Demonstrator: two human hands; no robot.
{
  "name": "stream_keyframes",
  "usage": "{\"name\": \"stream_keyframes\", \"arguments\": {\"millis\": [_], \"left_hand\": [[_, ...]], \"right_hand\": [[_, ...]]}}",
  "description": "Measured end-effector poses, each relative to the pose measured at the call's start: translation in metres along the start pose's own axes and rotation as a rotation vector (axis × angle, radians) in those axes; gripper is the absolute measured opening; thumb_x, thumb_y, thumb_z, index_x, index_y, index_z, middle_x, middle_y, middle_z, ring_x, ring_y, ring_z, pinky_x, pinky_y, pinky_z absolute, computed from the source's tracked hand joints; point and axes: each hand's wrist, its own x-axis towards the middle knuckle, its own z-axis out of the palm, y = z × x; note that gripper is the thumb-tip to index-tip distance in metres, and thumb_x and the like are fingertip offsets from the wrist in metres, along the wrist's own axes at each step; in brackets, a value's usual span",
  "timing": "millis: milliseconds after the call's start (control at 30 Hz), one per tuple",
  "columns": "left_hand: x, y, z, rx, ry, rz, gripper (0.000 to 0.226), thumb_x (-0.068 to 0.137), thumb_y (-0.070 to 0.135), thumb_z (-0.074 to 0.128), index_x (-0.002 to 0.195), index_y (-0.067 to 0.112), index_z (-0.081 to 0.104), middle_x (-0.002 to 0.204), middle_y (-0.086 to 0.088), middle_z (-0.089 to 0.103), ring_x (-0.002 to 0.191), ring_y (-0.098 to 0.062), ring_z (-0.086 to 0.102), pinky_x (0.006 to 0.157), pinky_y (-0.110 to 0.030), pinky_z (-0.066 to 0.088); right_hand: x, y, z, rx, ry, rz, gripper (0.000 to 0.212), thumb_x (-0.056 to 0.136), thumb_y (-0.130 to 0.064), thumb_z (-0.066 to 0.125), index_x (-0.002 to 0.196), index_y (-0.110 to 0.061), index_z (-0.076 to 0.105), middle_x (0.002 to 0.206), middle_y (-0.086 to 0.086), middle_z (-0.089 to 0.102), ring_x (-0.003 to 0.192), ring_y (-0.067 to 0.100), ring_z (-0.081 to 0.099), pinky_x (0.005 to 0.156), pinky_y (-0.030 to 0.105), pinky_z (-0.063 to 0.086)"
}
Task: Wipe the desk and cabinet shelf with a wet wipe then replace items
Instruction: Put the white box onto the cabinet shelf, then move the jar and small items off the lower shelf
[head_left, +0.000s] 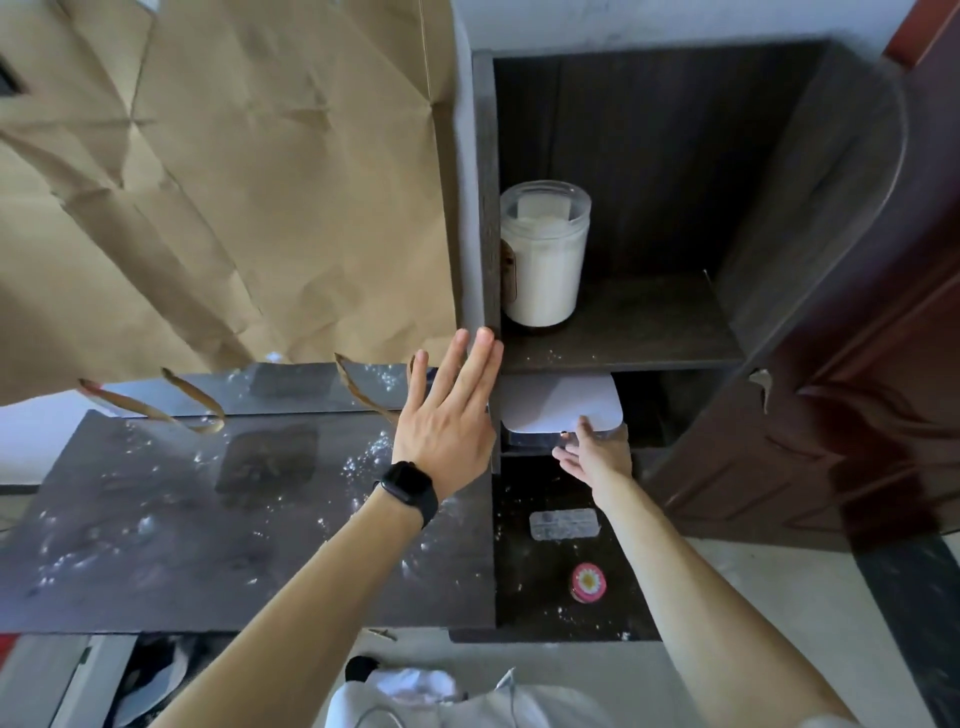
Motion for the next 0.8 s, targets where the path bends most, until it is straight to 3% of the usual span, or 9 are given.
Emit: {"name": "stream_keyframes", "arguments": {"millis": [67,133,233,367,467,533,600,700,800], "left_hand": [[0.001,0.001,0.002,-0.027,-0.011,-0.012,0.097,0.083,0.021,0.058,0.156,0.012,-0.006,0.164,-0.002,-0.008,0.152,-0.026,0.012,0.117,-0.059,0.022],[0.001,0.003,0.001,-0.058,-0.028,-0.017,0.095,0.083,0.02,0.057,0.156,0.012,-0.004,0.164,-0.002,-0.006,0.151,-0.027,0.014,0.117,-0.059,0.022],[-0.009,0.003,0.004,-0.096,-0.094,-0.018,0.09,0.083,0.019,0.055,0.157,0.014,0.005,0.166,0.001,-0.003,0.152,-0.024,0.012,0.118,-0.057,0.021],[-0.061,-0.002,0.025,-0.233,-0.331,-0.149,0.086,0.08,0.018,0.059,0.157,0.015,0.019,0.166,-0.001,0.007,0.151,-0.023,0.015,0.121,-0.049,0.019],[-0.102,-0.001,0.043,-0.353,-0.518,-0.21,0.079,0.082,0.017,0.055,0.155,0.017,0.025,0.163,-0.005,0.018,0.145,-0.027,0.029,0.119,-0.041,0.024],[-0.118,0.001,0.052,-0.407,-0.618,-0.197,0.074,0.085,0.018,0.05,0.154,0.021,0.026,0.163,-0.003,0.019,0.145,-0.026,0.027,0.12,-0.036,0.019],[-0.131,0.004,0.063,-0.426,-0.708,-0.156,0.069,0.089,0.022,0.047,0.155,0.025,0.024,0.162,0.0,0.02,0.146,-0.022,0.022,0.121,-0.03,0.012],[-0.142,0.013,0.079,-0.459,-0.81,-0.092,0.066,0.088,0.024,0.046,0.152,0.025,0.03,0.158,0.002,0.027,0.145,-0.019,0.025,0.12,-0.03,0.015],[-0.142,0.028,0.104,-0.488,-0.873,0.01,0.064,0.084,0.024,0.046,0.148,0.021,0.041,0.153,-0.002,0.039,0.142,-0.024,0.035,0.119,-0.031,0.019]], "right_hand": [[0.011,0.0,-0.003,-0.092,0.028,-0.007,0.04,0.095,-0.028,0.065,0.124,-0.009,0.045,0.09,0.018,0.072,0.08,0.039,0.073,0.057,0.039,0.063],[0.021,0.006,-0.006,-0.137,0.023,-0.004,0.041,0.092,-0.037,0.069,0.114,-0.007,0.051,0.085,0.015,0.074,0.054,0.022,0.069,0.04,0.026,0.051],[0.028,0.012,-0.006,-0.229,0.072,-0.033,0.05,0.087,-0.049,0.069,0.117,-0.014,0.05,0.086,0.009,0.076,0.06,0.021,0.074,0.049,0.031,0.057],[0.025,0.016,-0.01,-0.312,0.055,-0.071,0.064,0.085,-0.059,0.066,0.134,-0.025,0.042,0.102,0.007,0.074,0.073,0.024,0.075,0.057,0.034,0.058],[0.012,0.035,-0.029,-0.459,0.092,-0.192,0.073,0.09,-0.061,0.058,0.148,-0.027,0.031,0.093,-0.009,0.073,0.068,0.01,0.074,0.077,0.041,0.061],[0.0,0.06,-0.048,-0.508,0.124,-0.231,0.07,0.087,-0.067,0.054,0.142,-0.027,0.039,0.097,-0.009,0.072,0.067,0.005,0.073,0.082,0.044,0.059],[-0.011,0.087,-0.065,-0.632,0.094,-0.165,0.069,0.083,-0.07,0.053,0.135,-0.025,0.045,0.108,-0.001,0.073,0.083,0.015,0.074,0.091,0.046,0.055],[-0.023,0.133,-0.094,-0.982,0.001,0.089,0.058,0.094,-0.049,0.058,0.141,-0.018,0.042,0.128,0.007,0.066,0.118,0.029,0.061,0.094,0.031,0.043],[-0.03,0.174,-0.111,-1.097,0.022,0.197,0.071,0.09,-0.046,0.064,0.148,-0.017,0.034,0.146,0.013,0.05,0.131,0.031,0.051,0.104,0.039,0.044]]}}
